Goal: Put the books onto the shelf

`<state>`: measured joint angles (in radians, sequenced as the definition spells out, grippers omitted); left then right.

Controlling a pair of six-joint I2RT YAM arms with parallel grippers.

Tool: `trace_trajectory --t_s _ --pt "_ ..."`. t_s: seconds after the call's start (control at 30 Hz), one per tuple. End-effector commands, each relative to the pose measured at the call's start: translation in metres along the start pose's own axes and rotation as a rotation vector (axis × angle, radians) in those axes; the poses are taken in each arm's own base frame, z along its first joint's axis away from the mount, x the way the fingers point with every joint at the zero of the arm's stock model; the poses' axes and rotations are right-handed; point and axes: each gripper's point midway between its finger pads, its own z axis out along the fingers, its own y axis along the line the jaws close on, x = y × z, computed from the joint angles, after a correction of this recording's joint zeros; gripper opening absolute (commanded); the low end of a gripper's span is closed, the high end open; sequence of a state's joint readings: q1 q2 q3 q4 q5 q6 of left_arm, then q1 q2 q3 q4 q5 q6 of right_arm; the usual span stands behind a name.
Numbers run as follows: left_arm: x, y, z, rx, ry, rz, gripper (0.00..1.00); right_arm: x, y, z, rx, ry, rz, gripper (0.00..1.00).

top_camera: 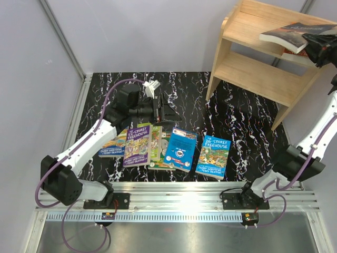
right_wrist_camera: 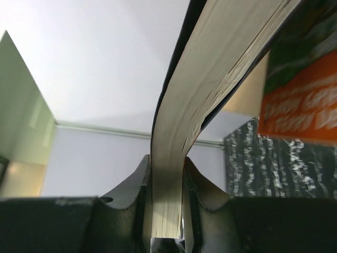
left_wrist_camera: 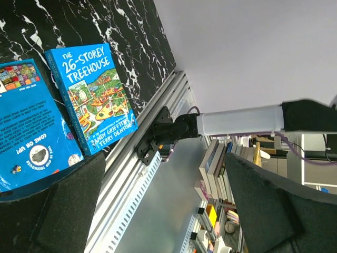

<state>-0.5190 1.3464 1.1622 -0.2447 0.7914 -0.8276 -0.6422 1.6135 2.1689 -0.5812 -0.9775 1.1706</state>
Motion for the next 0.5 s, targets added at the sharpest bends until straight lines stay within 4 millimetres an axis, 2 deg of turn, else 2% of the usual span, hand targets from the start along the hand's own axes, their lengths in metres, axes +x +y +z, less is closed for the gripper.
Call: trace_trajectory --t_s 0.0,0.03,0.07,0.1,0.13,0.27,0.33,0.4,0.47 --pt "-0.005 -0.017 -0.010 0.031 -0.046 0.071 0.99 -0.006 0.060 -0.021 -0.213 0.086 -0.043 0.00" --pt "-0.005 -0.016 -0.011 0.029 -0.050 0.073 0.99 -0.018 0.054 -0.017 -0.213 0.101 0.016 0.00" --pt "-0.006 -0.017 -0.011 0.030 -0.052 0.076 0.99 -0.016 0.056 -0.022 -0.214 0.135 0.019 0.00" --pt "-0.006 -0.017 -0.010 0.027 -0.053 0.076 0.99 -0.024 0.052 -0.027 -0.205 0.127 0.039 0.00" --pt "-0.007 -0.016 -0.010 0.025 -0.054 0.077 0.99 -0.027 0.056 -0.032 -0.216 0.130 0.051 0.00" --pt "-0.010 -0.011 -0.004 0.025 -0.052 0.061 0.99 -0.039 0.047 -0.050 -0.200 0.111 0.100 0.01" --pt "-0.012 -0.011 -0.001 0.033 -0.051 0.051 0.99 -0.042 0.046 -0.055 -0.193 0.107 0.122 0.06" --pt "-0.014 -0.010 0.001 0.033 -0.051 0.045 0.99 -0.046 0.043 -0.061 -0.184 0.095 0.127 0.19" --pt "-0.016 -0.012 0.001 0.036 -0.053 0.048 0.99 -0.047 0.041 -0.066 -0.175 0.090 0.145 0.27"
